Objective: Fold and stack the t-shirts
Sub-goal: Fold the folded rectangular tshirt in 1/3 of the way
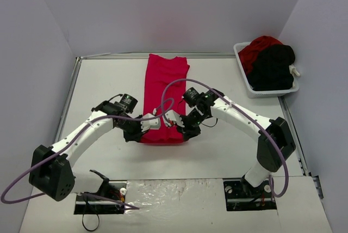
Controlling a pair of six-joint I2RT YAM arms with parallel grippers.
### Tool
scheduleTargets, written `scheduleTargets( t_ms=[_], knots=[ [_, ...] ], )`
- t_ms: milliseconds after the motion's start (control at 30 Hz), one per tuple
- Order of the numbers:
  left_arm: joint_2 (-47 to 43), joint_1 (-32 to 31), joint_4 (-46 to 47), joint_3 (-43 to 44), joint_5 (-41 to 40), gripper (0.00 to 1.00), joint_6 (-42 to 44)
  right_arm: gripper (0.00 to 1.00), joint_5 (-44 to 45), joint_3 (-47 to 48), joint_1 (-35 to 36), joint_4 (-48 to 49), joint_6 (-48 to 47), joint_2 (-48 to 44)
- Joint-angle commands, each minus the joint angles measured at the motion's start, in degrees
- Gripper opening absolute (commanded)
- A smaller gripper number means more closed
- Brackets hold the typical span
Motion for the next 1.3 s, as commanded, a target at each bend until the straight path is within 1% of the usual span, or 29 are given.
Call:
scheduleTargets(
  t_ms=[0, 400, 700, 1267],
  knots=[
    [1.34, 1.45, 0.04, 4.76, -0.29, 0.03, 2.48, 0.00, 2.00, 3.00, -2.14, -3.30, 1.44, 1.44],
    [7.67, 4.36, -0.13, 14.78, -1.78, 0.02, 4.06, 0.00, 4.82, 10.91, -6.36, -3.48, 0.56, 5.13],
    [13.12, 7.44, -0.49, 21.46, -1.87, 0.02, 5.73, 0.00, 5.34, 17.93, -9.52, -3.48, -1.37, 10.67],
    [30.69, 11.22, -3.03, 39.39, 0.68, 0.02, 10.04, 0.00, 4.73, 34.45, -16.99, -3.91, -4.62, 25.78]
  ],
)
